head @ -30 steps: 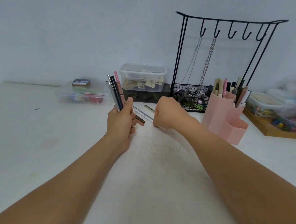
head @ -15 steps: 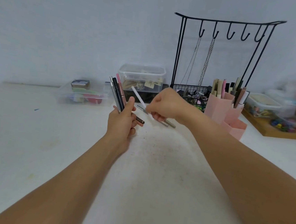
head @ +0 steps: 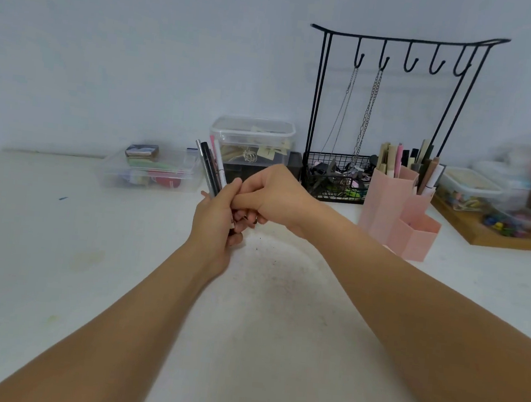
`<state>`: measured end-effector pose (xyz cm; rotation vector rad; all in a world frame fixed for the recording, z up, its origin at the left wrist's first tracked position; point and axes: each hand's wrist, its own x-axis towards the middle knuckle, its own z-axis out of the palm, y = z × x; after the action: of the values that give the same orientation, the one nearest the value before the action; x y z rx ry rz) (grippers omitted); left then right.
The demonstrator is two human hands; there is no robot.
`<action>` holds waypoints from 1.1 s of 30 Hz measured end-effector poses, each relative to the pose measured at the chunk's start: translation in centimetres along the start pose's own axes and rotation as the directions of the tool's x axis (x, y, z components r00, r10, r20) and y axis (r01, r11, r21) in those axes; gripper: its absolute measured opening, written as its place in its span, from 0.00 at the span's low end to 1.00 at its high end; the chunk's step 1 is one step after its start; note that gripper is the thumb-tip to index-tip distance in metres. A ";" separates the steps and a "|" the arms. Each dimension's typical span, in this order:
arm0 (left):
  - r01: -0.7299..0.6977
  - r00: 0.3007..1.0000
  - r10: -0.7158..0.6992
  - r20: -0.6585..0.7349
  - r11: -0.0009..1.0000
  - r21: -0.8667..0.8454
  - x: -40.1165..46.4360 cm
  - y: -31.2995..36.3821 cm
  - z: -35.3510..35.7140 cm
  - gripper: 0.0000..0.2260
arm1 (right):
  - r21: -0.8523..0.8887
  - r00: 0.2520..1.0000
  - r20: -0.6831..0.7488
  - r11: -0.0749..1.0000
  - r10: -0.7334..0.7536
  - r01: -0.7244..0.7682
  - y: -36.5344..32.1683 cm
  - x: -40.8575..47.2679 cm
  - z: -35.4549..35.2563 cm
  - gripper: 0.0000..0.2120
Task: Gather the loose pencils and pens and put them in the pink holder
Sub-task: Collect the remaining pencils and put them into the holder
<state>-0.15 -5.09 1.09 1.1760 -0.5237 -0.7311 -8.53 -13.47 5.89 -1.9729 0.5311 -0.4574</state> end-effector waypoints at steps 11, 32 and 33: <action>-0.027 0.990 0.022 -0.138 0.999 -0.040 0.5 -0.4 -0.4 0.12 | -0.402 0.984 -0.149 0.915 -0.093 0.025 0.9 1.1 -3.7 0.03; 0.007 0.992 -0.006 -0.128 1.000 0.011 0.0 0.0 0.0 0.20 | -0.571 0.975 -0.186 0.794 0.122 -0.208 3.5 1.8 -4.0 0.13; 0.003 0.993 -0.002 -0.118 1.000 0.009 0.0 0.0 0.0 0.20 | -0.440 0.976 -0.180 0.877 0.123 -0.192 3.1 1.7 -4.1 0.12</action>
<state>-0.13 -5.13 1.12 1.2201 -0.4275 -0.6576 -9.83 -18.61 5.01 -2.3287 0.9587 -0.4014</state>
